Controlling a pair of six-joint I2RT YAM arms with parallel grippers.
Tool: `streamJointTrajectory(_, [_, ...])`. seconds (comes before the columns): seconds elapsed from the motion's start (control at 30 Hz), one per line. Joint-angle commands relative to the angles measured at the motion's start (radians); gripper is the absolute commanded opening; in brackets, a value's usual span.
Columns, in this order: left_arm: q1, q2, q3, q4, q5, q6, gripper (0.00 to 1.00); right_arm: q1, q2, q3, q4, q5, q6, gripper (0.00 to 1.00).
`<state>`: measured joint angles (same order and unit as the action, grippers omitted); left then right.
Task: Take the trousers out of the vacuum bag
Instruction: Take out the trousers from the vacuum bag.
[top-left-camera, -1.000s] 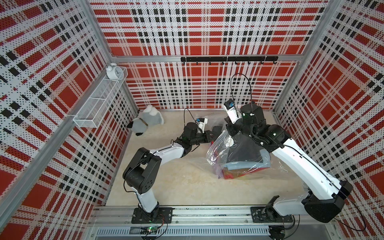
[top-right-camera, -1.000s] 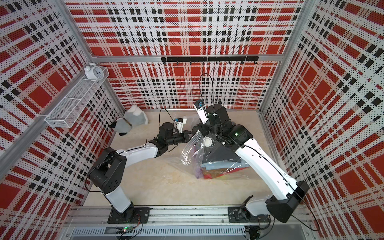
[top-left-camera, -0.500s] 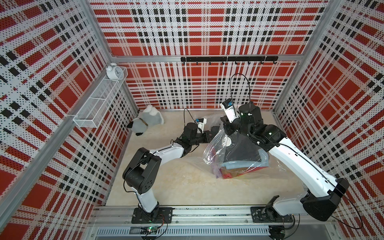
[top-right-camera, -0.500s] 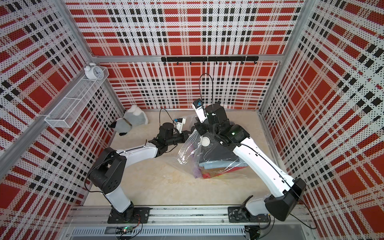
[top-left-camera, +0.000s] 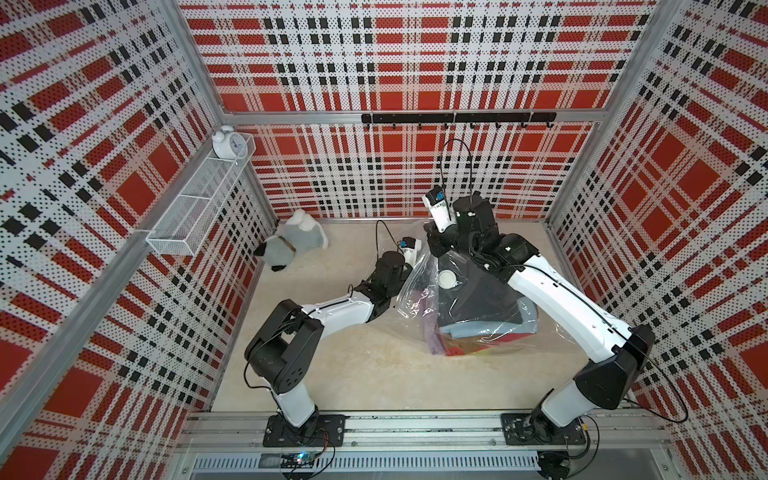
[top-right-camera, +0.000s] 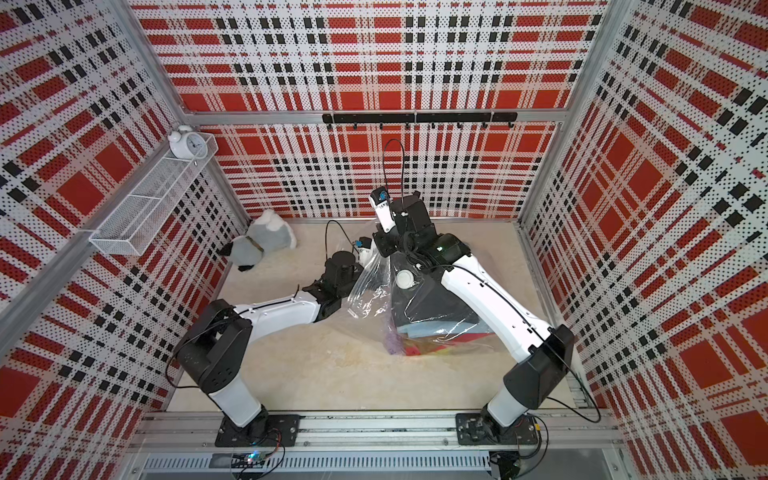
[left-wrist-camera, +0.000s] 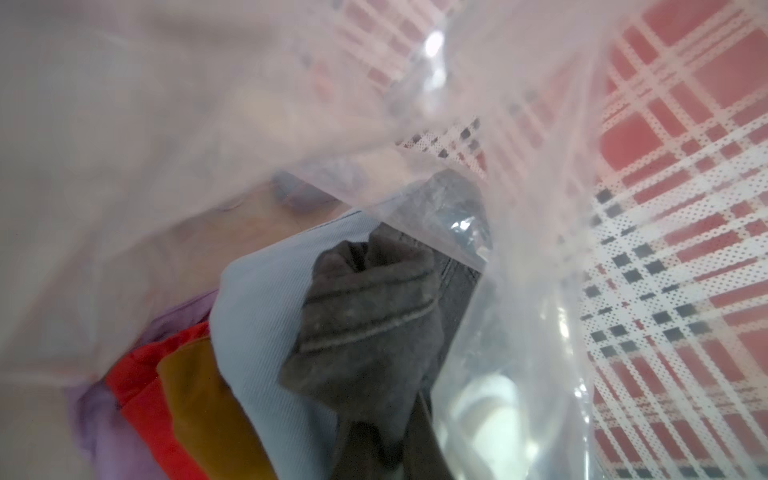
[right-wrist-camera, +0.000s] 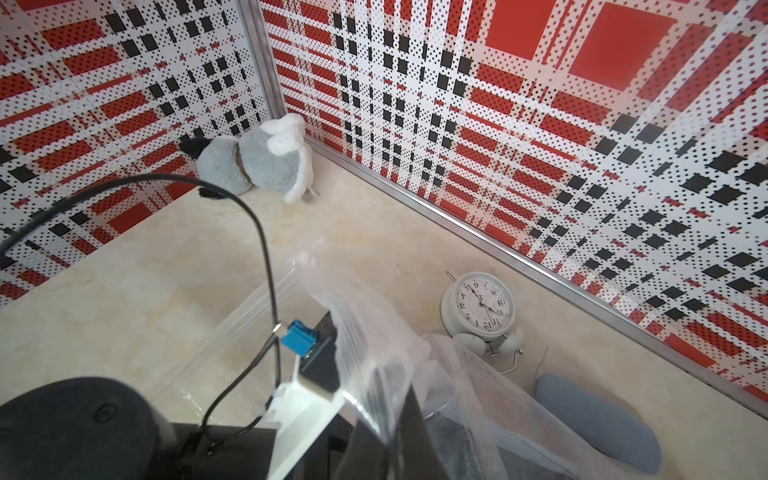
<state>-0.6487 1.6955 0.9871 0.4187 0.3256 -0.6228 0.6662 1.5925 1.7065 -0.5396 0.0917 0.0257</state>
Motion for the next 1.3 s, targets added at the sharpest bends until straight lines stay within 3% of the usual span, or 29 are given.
streamJointTrajectory(0.0, [0.019, -0.099, -0.055, -0.011, 0.005, -0.014, 0.00, -0.020, -0.001, 0.022, 0.054, 0.050, 0.003, 0.00])
streamJointTrajectory(0.3, [0.081, -0.251, -0.045, -0.202, -0.071, 0.072, 0.00, -0.045, 0.011, -0.012, 0.054, 0.046, 0.015, 0.00])
streamJointTrajectory(0.53, [0.216, -0.291, -0.095, -0.204, -0.065, 0.089, 0.00, -0.047, -0.024, -0.051, 0.046, 0.002, 0.000, 0.00])
streamJointTrajectory(0.73, [0.248, -0.288, -0.094, -0.197, -0.050, 0.127, 0.00, -0.047, -0.073, -0.121, 0.042, -0.095, -0.010, 0.00])
streamJointTrajectory(0.83, [0.249, -0.275, -0.105, -0.173, -0.037, 0.128, 0.12, -0.047, -0.087, -0.131, 0.036, -0.114, -0.011, 0.00])
streamJointTrajectory(1.0, [0.248, -0.266, -0.147, -0.103, -0.009, 0.095, 0.44, -0.046, -0.107, -0.120, 0.026, -0.130, -0.016, 0.00])
streamJointTrajectory(1.27, [0.246, -0.297, -0.199, -0.096, -0.018, 0.069, 0.67, -0.047, -0.121, -0.108, 0.024, -0.129, -0.028, 0.00])
